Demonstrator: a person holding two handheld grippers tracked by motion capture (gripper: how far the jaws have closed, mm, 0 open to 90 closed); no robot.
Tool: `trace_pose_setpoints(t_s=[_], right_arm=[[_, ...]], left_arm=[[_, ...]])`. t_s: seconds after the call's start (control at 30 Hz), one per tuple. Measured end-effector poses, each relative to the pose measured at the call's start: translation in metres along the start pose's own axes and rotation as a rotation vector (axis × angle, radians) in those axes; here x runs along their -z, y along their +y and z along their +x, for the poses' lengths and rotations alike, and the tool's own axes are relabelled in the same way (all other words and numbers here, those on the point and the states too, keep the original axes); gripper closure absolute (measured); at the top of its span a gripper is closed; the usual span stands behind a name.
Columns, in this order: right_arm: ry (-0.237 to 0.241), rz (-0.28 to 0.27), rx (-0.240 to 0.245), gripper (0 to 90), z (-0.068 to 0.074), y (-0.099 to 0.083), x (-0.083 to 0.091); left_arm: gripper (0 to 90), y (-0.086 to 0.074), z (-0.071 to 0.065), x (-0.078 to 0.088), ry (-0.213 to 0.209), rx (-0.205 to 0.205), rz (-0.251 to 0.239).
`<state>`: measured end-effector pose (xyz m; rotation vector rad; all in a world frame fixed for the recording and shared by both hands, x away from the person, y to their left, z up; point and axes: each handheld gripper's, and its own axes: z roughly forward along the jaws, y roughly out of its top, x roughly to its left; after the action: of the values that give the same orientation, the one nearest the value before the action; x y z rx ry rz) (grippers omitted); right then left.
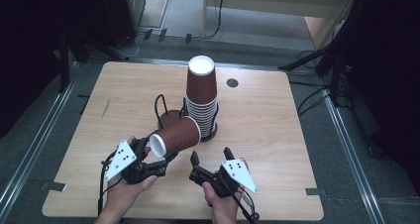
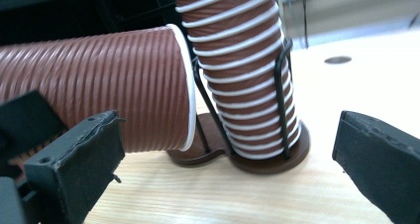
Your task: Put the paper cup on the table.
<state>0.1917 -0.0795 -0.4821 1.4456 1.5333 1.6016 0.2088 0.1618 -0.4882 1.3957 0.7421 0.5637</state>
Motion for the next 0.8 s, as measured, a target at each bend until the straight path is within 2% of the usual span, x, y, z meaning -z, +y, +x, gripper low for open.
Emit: trace_pose_setpoints(t_s=[0.23,0.3,0.4,0.57,0.7,0.8], right_arm=[[-0.023,0.008,-0.160,0.0,0.002,-0.002,0.000],[-0.070,0.001,-0.215,0.0,0.004,-0.002,0.001],[-0.081,0.001,-0.315,0.0,0.005,-0.001,0.002],[-0.023,0.014,-0.458,0.0,0.008,-0.001,-0.001],[-0.025,0.017,-0.569,0.0,0.011,0.000,-0.002],[0.007,0.030,-0.657,0.0,0.011,0.001,-0.004]], left_arm=[[23.1,-0.006,-0.005,-0.004,-0.005,-0.014,-0.005],[23.1,-0.007,-0.007,-0.005,-0.010,-0.010,-0.009],[23.1,-0.009,-0.008,-0.006,-0.012,-0.019,-0.001],[23.1,-0.011,-0.012,-0.008,-0.018,-0.025,0.002],[23.0,-0.013,-0.013,-0.009,-0.030,-0.019,-0.006],[23.0,-0.014,-0.013,-0.010,-0.028,-0.022,-0.008]])
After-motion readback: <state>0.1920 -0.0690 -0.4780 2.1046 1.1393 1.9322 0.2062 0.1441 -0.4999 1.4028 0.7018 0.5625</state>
